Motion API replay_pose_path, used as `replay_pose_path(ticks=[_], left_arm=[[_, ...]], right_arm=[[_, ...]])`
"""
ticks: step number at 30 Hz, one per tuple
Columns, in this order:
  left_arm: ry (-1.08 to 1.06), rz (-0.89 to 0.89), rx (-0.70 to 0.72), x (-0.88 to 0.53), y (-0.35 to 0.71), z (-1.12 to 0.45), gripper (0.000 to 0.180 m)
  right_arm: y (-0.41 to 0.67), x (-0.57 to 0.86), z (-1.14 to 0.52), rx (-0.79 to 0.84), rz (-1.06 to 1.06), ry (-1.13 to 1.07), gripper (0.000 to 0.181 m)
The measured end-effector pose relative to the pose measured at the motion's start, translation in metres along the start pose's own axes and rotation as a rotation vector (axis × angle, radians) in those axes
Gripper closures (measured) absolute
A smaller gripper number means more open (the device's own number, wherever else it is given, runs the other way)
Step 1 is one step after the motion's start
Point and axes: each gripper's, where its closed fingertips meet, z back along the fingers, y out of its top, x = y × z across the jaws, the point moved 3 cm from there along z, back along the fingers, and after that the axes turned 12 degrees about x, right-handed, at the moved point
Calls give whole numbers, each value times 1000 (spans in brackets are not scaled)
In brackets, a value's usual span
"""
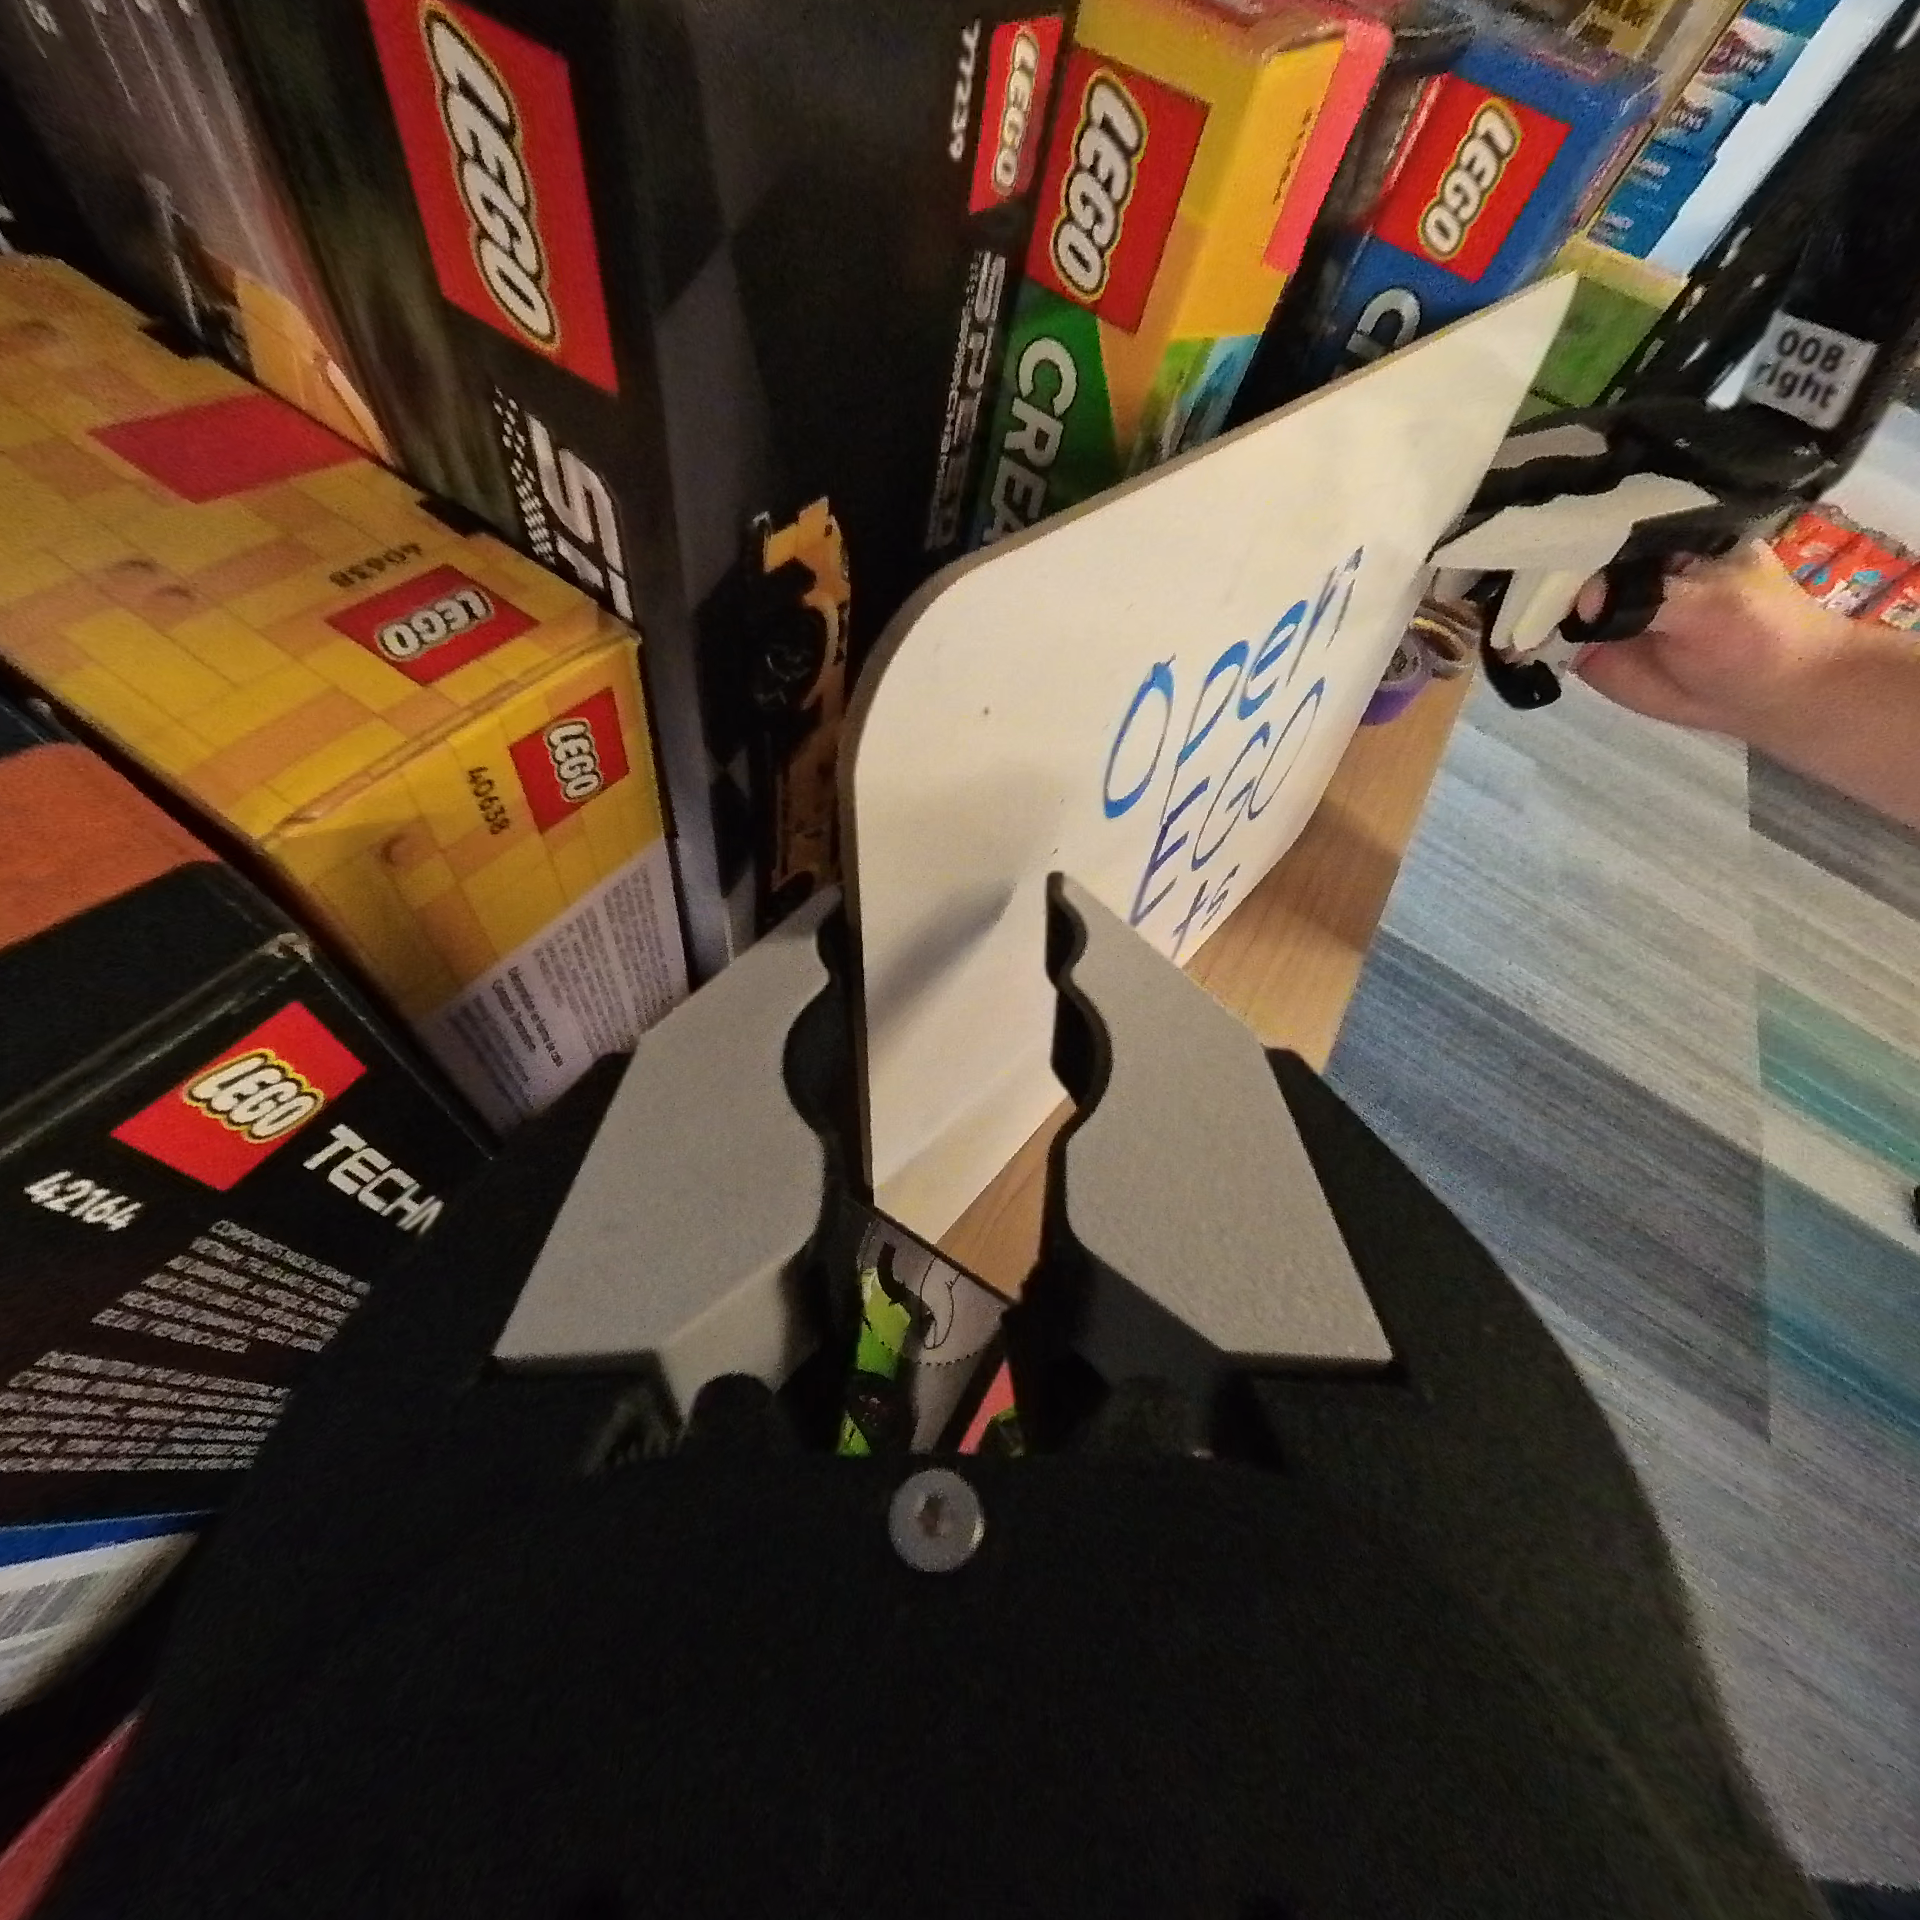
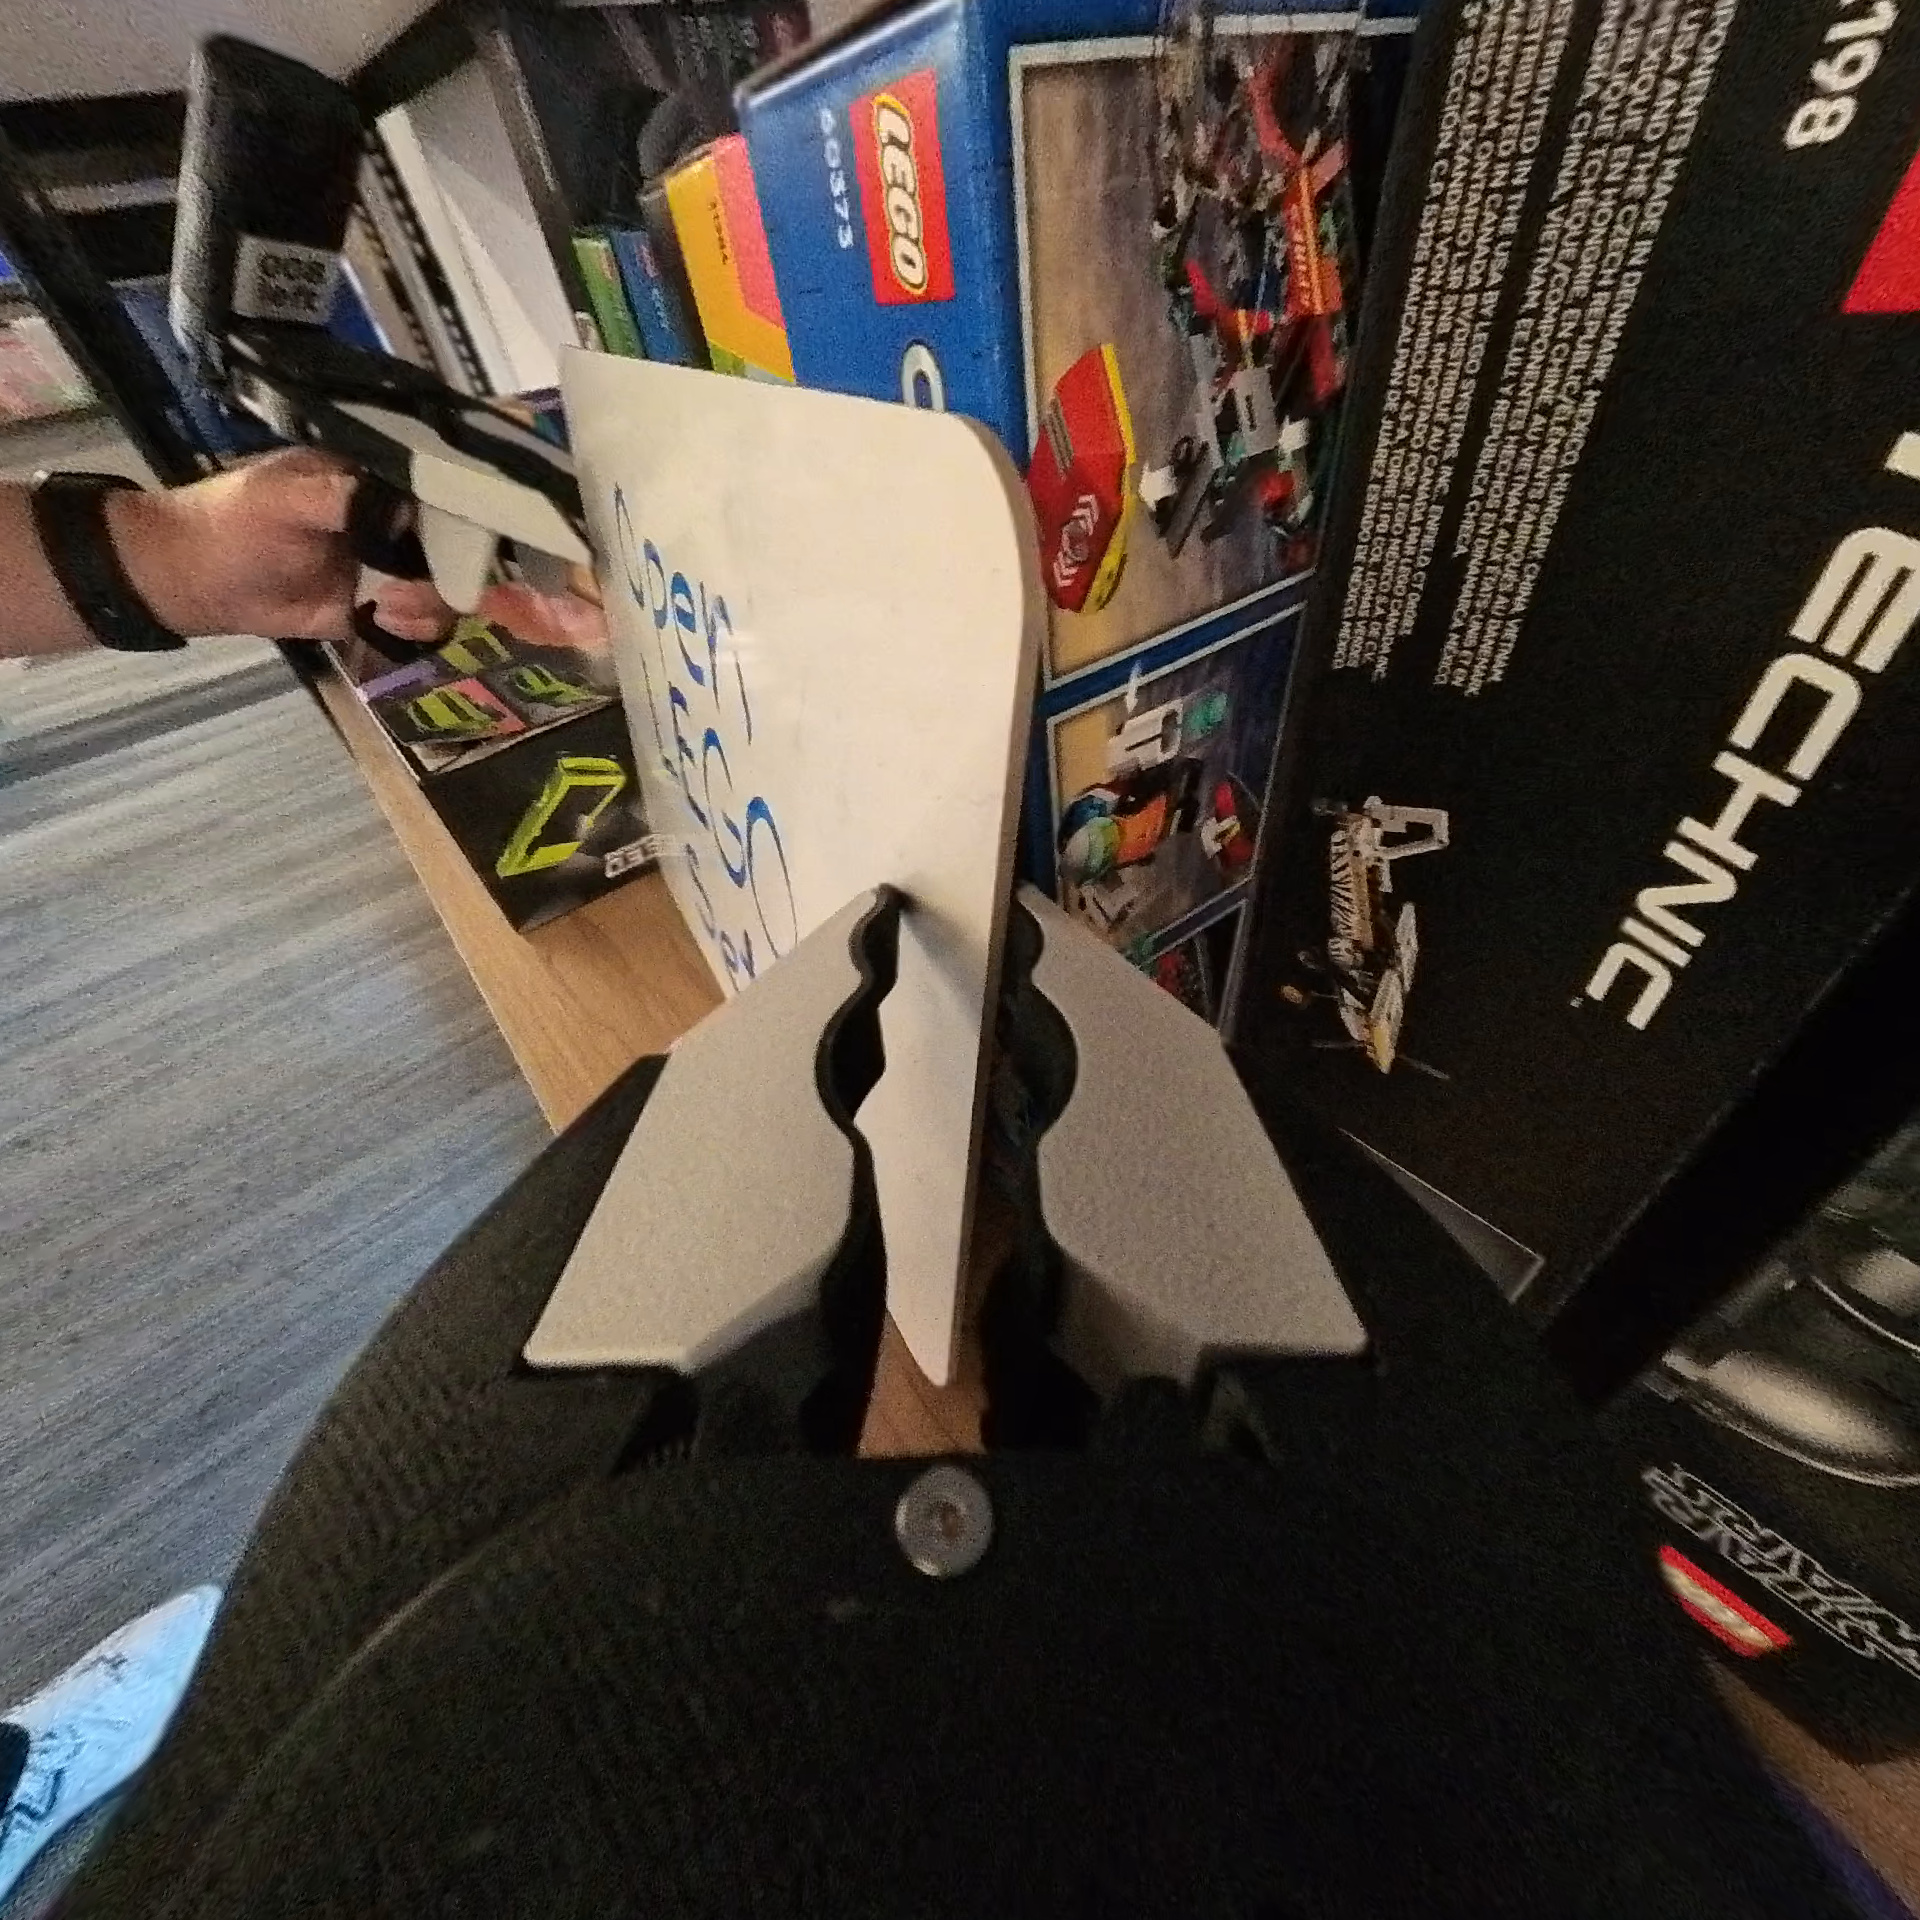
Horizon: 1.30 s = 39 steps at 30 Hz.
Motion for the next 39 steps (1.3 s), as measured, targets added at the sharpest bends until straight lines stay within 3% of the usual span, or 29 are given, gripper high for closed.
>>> replay_pose_path(ticks=[9,14,20,26,31,39], left_arm=[[-189,214,35,21,9,3,165],[-251,198,59,70,19,19,168],[-209,243,80,129,-3,73,170],[-138,480,68,126,-82,131,169],[-99,635,43,115,-153,170,169],[-22,658,90,59,-226,200,166]], right_arm=[[5,4,14,54,-213,76,167],[24,-16,46,49,-242,68,166],[28,-80,80,-42,-250,28,163],[-37,-141,68,-122,-476,34,164],[-93,-177,50,-91,-658,47,166],[-177,-199,2,-63,-746,74,168]])
